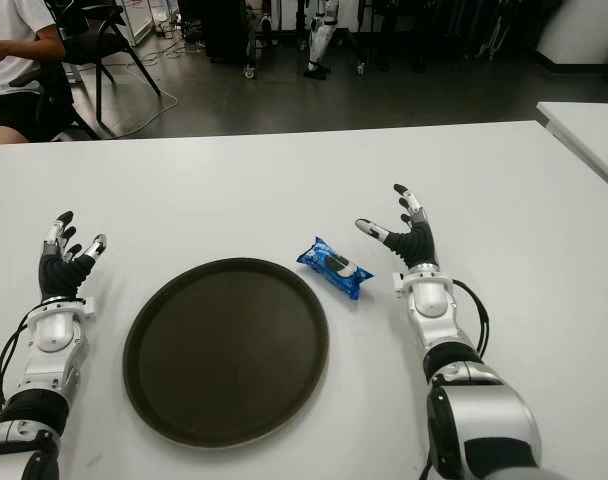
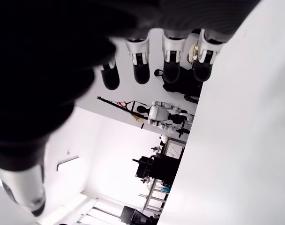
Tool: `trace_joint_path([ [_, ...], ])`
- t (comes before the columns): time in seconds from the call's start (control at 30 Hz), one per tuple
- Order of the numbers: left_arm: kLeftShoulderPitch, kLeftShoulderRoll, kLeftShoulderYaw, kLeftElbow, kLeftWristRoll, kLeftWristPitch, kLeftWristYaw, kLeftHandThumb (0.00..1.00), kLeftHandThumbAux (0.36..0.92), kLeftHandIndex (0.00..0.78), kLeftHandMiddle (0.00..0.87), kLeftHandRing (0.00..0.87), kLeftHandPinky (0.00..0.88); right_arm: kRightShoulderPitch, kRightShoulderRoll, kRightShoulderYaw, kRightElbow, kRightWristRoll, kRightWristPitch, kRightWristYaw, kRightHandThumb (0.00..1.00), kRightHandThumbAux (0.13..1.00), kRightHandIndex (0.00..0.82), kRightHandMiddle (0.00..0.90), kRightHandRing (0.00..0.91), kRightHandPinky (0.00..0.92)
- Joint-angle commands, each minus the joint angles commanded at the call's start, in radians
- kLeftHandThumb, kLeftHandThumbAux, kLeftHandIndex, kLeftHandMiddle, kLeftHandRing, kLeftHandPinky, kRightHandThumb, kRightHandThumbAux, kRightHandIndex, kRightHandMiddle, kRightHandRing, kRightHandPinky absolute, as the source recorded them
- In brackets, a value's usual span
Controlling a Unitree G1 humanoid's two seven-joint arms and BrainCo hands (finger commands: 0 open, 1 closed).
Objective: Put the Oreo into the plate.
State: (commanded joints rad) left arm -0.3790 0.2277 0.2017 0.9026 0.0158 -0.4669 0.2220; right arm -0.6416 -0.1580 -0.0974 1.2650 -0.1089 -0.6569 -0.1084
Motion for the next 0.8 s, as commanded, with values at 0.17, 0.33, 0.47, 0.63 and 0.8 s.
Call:
trace_joint_path([
  [0.17, 0.0, -0.004, 0.006, -0.002, -0.007, -0.002, -0.006, 0.007, 0.748, 0.026, 0.03, 0.002, 0.009, 0.002, -0.005, 0.013, -0.002, -0.015, -0.005, -0.017, 0.0, 0.65, 0.0, 0.0, 0.0, 0.0],
  [0.33, 0.002, -0.007, 0.008, -0.005, -0.009, -0.001, -0.008, 0.013, 0.749, 0.019, 0.025, 0.001, 0.006, 0.003, -0.013, 0.03, -0.003, -0.037, -0.013, -0.047, 0.0, 0.632, 0.0, 0.0, 0.0, 0.0],
  [0.47, 0.002, -0.008, 0.01, -0.002, -0.007, -0.002, -0.007, 0.018, 0.753, 0.019, 0.026, 0.002, 0.009, 0.001, -0.016, 0.038, -0.002, -0.051, -0.011, -0.068, 0.0, 0.617, 0.0, 0.0, 0.0, 0.0],
  [0.63, 0.001, -0.009, 0.011, -0.002, -0.005, -0.002, -0.004, 0.02, 0.756, 0.024, 0.029, 0.005, 0.01, -0.001, -0.019, 0.045, 0.001, -0.055, -0.004, -0.081, 0.0, 0.607, 0.0, 0.0, 0.0, 0.0],
  [0.8, 0.002, -0.012, 0.01, -0.006, -0.001, -0.005, 0.001, 0.012, 0.747, 0.027, 0.032, 0.008, 0.01, -0.003, -0.017, 0.043, 0.003, -0.045, 0.001, -0.075, 0.0, 0.592, 0.0, 0.0, 0.0, 0.0],
])
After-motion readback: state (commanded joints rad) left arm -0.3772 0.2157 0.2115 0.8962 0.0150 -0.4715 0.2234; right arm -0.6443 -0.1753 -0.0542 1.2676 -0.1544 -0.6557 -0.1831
